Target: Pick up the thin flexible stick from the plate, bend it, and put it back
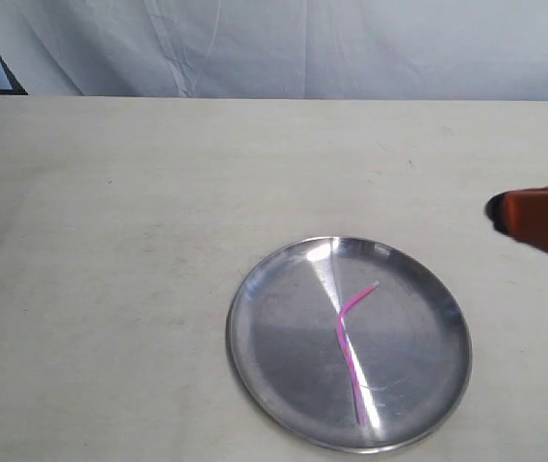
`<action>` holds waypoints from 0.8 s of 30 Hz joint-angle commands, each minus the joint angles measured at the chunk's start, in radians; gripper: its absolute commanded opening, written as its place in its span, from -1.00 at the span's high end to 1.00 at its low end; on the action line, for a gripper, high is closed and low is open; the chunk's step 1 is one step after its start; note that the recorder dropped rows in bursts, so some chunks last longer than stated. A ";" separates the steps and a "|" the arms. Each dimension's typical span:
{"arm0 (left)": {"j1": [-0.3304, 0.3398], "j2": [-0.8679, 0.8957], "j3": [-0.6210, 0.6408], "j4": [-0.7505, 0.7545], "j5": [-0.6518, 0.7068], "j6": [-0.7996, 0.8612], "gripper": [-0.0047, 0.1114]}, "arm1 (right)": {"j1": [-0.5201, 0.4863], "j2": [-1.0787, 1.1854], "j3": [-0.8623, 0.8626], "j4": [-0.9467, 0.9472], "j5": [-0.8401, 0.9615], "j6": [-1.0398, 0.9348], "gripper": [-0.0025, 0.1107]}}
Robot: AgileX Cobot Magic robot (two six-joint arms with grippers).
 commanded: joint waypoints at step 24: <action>0.005 -0.007 -0.004 0.031 -0.002 0.001 0.92 | -0.568 -0.626 0.637 -0.094 -0.231 -0.007 0.96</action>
